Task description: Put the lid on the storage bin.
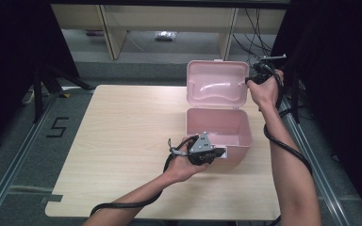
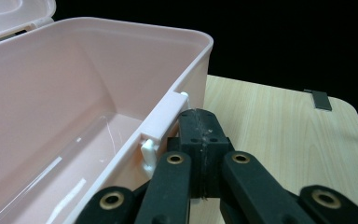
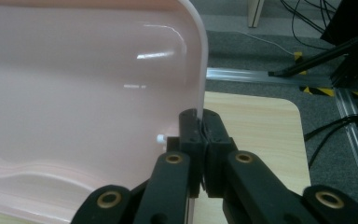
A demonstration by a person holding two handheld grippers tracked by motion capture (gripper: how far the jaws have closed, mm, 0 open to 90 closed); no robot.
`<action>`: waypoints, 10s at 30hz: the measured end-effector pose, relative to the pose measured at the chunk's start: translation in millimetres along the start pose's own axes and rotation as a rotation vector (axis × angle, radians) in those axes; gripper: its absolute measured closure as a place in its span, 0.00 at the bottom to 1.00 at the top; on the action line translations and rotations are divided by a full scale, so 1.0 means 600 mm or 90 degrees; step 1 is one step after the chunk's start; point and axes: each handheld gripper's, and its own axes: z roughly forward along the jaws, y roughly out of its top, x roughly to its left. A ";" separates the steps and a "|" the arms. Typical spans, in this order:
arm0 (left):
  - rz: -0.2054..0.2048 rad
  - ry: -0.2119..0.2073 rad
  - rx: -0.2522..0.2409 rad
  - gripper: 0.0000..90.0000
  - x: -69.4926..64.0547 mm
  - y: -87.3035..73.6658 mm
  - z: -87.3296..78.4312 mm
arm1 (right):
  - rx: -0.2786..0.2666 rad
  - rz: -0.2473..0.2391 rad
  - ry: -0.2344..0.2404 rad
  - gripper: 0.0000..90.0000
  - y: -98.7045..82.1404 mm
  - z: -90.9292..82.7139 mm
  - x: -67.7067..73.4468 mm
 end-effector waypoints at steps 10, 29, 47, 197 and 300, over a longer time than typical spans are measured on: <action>-0.004 -0.001 0.001 1.00 0.000 0.000 0.000 | -0.018 -0.025 0.002 1.00 -0.006 -0.014 0.000; -0.001 -0.002 0.002 1.00 0.001 0.001 0.001 | -0.039 -0.020 0.004 1.00 -0.021 -0.039 0.008; -0.001 -0.001 0.003 1.00 0.000 0.001 0.001 | -0.071 -0.041 -0.003 1.00 -0.045 -0.069 0.017; -0.104 0.158 -0.089 1.00 0.124 0.049 -0.147 | -0.170 -0.160 -0.069 0.97 -0.229 -0.167 0.057; -0.096 0.153 -0.038 1.00 0.090 -0.015 -0.238 | -0.117 -0.015 -0.008 1.00 -0.353 -0.213 0.004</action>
